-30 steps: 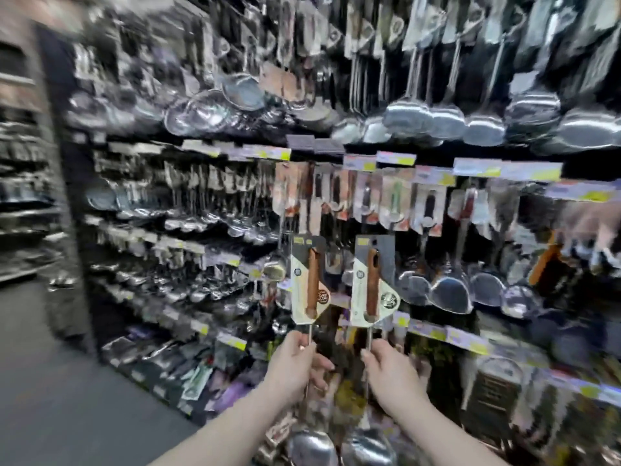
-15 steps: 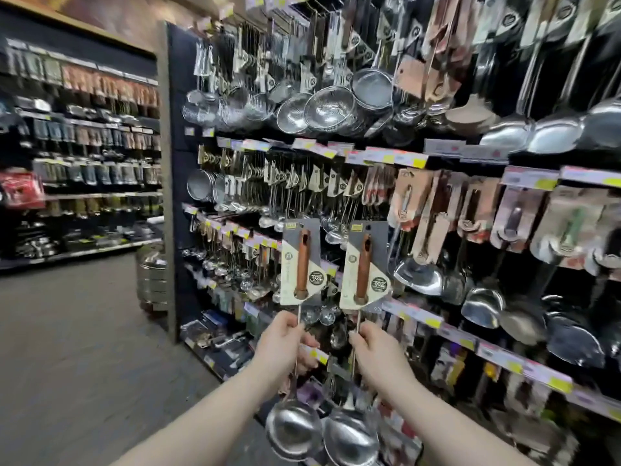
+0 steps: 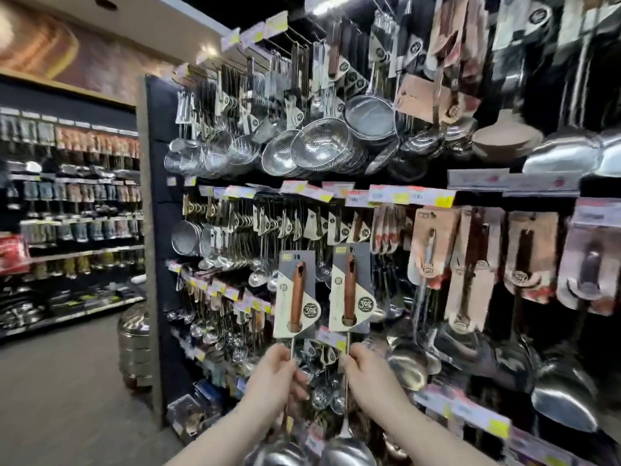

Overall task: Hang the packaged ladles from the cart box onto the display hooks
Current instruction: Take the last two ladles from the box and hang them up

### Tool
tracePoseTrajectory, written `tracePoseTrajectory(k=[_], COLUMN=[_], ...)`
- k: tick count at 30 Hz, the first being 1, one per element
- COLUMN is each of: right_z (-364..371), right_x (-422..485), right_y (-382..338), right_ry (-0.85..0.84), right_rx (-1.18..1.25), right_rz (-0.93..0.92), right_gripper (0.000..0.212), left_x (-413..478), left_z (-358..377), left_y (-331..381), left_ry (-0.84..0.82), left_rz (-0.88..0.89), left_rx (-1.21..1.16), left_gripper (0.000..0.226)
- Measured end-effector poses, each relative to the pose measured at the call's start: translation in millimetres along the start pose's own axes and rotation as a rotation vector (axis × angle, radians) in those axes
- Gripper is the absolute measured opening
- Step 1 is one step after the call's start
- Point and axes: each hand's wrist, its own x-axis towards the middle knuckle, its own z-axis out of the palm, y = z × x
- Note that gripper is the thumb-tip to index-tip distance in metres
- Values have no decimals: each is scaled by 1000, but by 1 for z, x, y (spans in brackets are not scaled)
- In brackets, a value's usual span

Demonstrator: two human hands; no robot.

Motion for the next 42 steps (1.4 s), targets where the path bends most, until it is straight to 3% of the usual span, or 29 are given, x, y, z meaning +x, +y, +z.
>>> tracePoseTrajectory(k=[12,20,26,32,42], right_z=[13,49,87,120,86], right_x=[131,188,237,248,272], right_y=[34,32,4,-15,-30], right_ry=[46,88,184,235,507], right_rx=[-47,-77,-99,-43,-80], right_rz=[61,129,182,304,269], right_gripper=[28,26,32,24,31], left_x=[138,224,288,333,352], left_z=[16,-1,-35,-53,-33], left_y=[-21,-41,-41,-58,-51], left_ry=[12,-120,-239,-321,-431], left_rz=[-19,-16,106,175,183], left_rx=[-17,-39,-31,-24,-99], left_gripper=[11,12,14,17,14])
